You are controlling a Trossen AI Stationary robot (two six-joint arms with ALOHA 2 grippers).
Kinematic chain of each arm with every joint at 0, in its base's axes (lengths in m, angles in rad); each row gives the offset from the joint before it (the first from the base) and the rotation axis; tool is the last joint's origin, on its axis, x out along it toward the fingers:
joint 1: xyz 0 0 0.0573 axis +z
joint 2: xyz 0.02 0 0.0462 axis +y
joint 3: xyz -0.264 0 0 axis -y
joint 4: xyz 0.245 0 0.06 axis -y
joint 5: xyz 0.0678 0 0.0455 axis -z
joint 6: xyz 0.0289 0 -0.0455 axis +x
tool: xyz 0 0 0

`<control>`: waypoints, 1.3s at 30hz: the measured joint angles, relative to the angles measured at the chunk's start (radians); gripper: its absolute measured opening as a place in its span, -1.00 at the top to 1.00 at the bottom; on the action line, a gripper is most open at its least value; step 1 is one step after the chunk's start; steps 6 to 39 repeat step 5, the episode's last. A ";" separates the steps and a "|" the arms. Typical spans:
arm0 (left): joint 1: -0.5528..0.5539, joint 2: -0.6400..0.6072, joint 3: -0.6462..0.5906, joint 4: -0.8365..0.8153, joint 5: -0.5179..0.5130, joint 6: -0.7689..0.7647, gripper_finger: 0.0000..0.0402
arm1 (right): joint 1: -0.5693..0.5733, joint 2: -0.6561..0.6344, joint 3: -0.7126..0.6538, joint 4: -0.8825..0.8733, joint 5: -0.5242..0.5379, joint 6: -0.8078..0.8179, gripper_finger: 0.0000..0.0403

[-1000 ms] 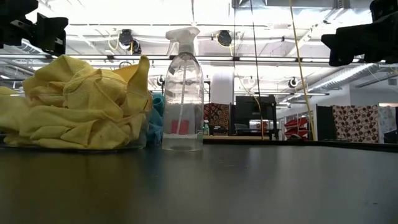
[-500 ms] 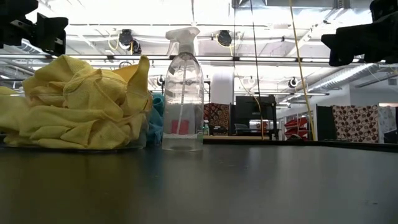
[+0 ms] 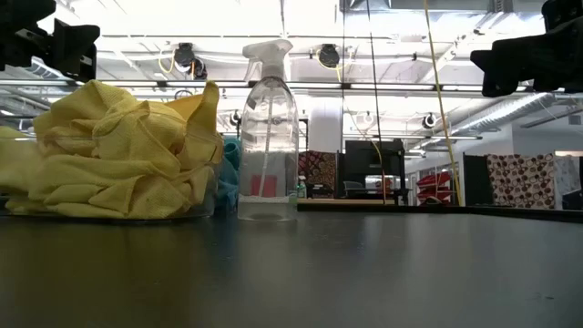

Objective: Sort microfiber towel by color & place in baskets
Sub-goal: Return to Home Position

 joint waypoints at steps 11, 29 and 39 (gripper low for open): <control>0.000 0.000 0.000 0.000 0.000 0.000 -0.12 | 0.000 0.000 0.000 0.000 0.000 0.000 0.21; 0.000 0.000 0.000 0.000 0.000 0.000 -0.12 | 0.000 0.000 0.000 0.000 0.000 0.000 0.21; 0.000 0.000 0.000 0.000 0.000 0.000 -0.12 | 0.000 0.000 0.000 0.000 0.000 0.000 0.21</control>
